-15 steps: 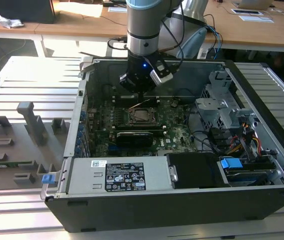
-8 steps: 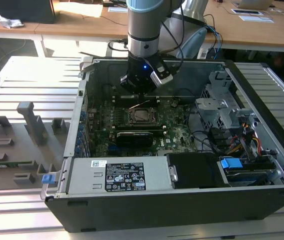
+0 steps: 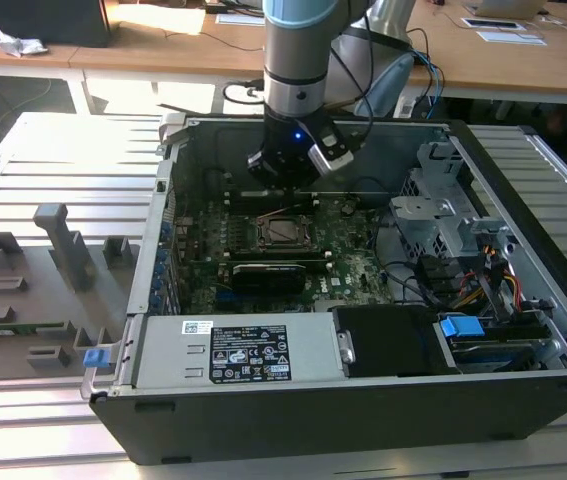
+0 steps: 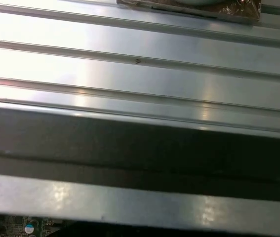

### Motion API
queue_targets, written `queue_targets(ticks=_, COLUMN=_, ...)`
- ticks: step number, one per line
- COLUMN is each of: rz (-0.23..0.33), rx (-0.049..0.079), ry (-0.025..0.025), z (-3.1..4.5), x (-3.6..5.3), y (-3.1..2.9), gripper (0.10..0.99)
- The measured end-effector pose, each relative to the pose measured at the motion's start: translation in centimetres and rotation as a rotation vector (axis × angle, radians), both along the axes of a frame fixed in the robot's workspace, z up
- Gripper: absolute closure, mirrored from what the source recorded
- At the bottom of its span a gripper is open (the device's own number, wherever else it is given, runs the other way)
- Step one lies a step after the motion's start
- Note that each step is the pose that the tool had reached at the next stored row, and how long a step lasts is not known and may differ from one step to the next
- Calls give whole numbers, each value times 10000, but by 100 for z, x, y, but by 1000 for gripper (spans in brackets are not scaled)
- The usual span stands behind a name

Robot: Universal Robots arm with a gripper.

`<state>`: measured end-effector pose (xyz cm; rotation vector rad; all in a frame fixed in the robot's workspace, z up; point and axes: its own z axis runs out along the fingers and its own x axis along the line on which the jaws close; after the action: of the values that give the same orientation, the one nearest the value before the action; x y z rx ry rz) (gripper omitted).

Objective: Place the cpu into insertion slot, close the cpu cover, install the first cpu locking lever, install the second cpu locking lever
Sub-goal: 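Install the first cpu locking lever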

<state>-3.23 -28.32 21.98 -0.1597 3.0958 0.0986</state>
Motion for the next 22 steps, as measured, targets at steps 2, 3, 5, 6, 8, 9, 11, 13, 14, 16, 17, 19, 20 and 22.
queue_targets(ticks=2, rz=1, rx=0, ry=2, z=-16, x=26, y=0, gripper=980)
queue_targets(ticks=3, rz=2, rx=0, ry=2, z=-24, x=36, y=0, gripper=980)
queue_targets(ticks=5, rz=1, rx=0, ry=4, z=-50, x=68, y=0, gripper=980)
queue_targets(ticks=6, rz=1, rx=0, ry=4, z=-64, x=82, y=0, gripper=980)
queue_targets(ticks=8, rz=1, rx=-2, ry=4, z=-79, x=92, y=0, gripper=980)
queue_targets(ticks=9, rz=0, rx=-2, ry=5, z=-91, x=99, y=0, gripper=980)
queue_targets(ticks=11, rz=1, rx=-3, ry=4, z=-117, x=106, y=0, gripper=980)
queue_targets(ticks=13, rz=1, rx=-7, ry=5, z=-144, x=112, y=0, gripper=980)
queue_targets(ticks=14, rz=0, rx=-10, ry=6, z=-151, x=114, y=0, gripper=980)
queue_targets(ticks=16, rz=2, rx=-24, ry=5, z=-165, x=115, y=-7, gripper=980)
queue_targets(ticks=17, rz=2, rx=-35, ry=4, z=-167, x=116, y=-12, gripper=980)
queue_targets(ticks=19, rz=1, rx=-57, ry=4, z=-171, x=115, y=-24, gripper=980)
queue_targets(ticks=20, rz=0, rx=-73, ry=4, z=-171, x=115, y=-26, gripper=980)
queue_targets(ticks=22, rz=1, rx=-100, ry=3, z=-170, x=115, y=-27, gripper=980)
